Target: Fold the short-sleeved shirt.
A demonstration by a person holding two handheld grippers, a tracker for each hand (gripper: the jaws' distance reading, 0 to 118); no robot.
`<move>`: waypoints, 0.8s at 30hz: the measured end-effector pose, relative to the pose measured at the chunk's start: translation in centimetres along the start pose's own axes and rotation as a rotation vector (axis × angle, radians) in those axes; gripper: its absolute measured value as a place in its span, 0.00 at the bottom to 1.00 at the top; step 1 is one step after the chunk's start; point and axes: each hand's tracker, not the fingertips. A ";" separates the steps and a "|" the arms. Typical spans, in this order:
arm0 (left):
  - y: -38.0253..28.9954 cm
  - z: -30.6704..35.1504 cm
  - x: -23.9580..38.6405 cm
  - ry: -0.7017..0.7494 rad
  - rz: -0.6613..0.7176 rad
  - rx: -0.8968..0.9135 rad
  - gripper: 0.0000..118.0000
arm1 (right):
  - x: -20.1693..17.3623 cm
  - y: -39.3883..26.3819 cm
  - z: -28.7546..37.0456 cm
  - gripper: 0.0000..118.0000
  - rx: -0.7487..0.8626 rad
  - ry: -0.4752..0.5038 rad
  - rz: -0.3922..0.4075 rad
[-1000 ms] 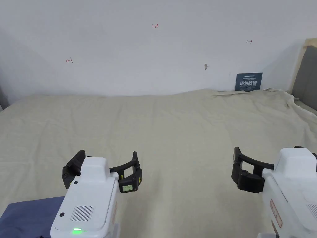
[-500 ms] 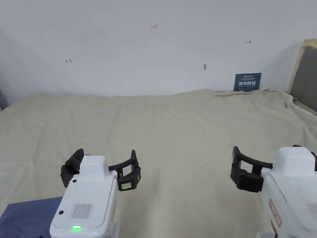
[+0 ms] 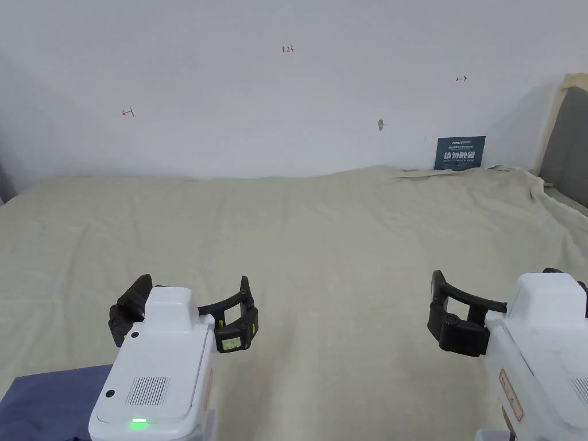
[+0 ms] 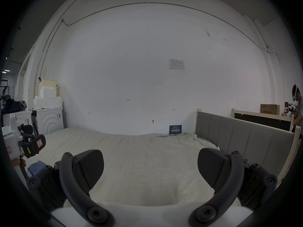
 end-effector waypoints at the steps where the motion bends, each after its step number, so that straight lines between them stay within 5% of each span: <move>1: 0.0 0.0 0.0 -0.002 -0.001 0.000 1.00 | 0.0 0.0 0.0 0.96 0.001 0.000 0.001; 24: -0.1 0.1 0.1 -0.003 -0.016 -0.004 1.00 | 0.1 0.1 0.1 0.97 0.014 -0.009 0.004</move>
